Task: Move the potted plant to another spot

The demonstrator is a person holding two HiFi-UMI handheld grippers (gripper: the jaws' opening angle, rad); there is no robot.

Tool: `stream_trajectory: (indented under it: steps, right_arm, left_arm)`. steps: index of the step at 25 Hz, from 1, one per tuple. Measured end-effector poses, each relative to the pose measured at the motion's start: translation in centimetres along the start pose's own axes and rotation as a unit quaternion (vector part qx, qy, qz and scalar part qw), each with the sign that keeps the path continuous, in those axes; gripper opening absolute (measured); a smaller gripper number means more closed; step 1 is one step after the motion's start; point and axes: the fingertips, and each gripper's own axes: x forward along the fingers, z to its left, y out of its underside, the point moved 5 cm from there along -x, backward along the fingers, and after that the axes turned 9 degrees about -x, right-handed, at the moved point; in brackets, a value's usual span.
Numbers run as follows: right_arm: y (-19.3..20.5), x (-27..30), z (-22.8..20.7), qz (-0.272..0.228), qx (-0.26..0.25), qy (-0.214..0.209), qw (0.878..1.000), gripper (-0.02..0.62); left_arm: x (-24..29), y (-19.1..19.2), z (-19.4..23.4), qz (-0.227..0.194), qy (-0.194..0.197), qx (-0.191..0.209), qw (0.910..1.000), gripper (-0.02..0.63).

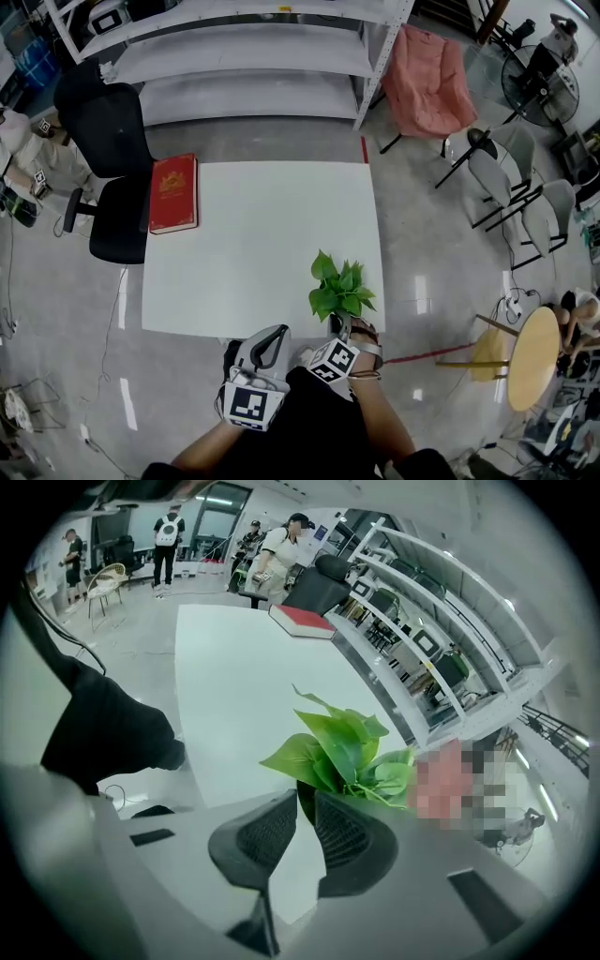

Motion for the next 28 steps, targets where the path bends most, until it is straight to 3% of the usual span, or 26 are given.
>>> stream_trajectory:
  steps: [3, 8, 28]
  right_arm:
    - [0.1, 0.2, -0.1, 0.007, -0.008, 0.008, 1.000, 0.035]
    - [0.6, 0.8, -0.3, 0.028, -0.030, 0.013, 0.999, 0.120]
    - [0.7, 3.1, -0.1, 0.055, -0.053, 0.016, 0.997, 0.120]
  left_arm:
    - [0.5, -0.1, 0.1, 0.001, 0.001, -0.002, 1.0000, 0.017]
    - [1.1, -0.3, -0.2, 0.005, 0.007, -0.001, 1.0000, 0.017]
    - [1.4, 0.4, 0.4, 0.010, 0.002, -0.013, 0.9999, 0.017]
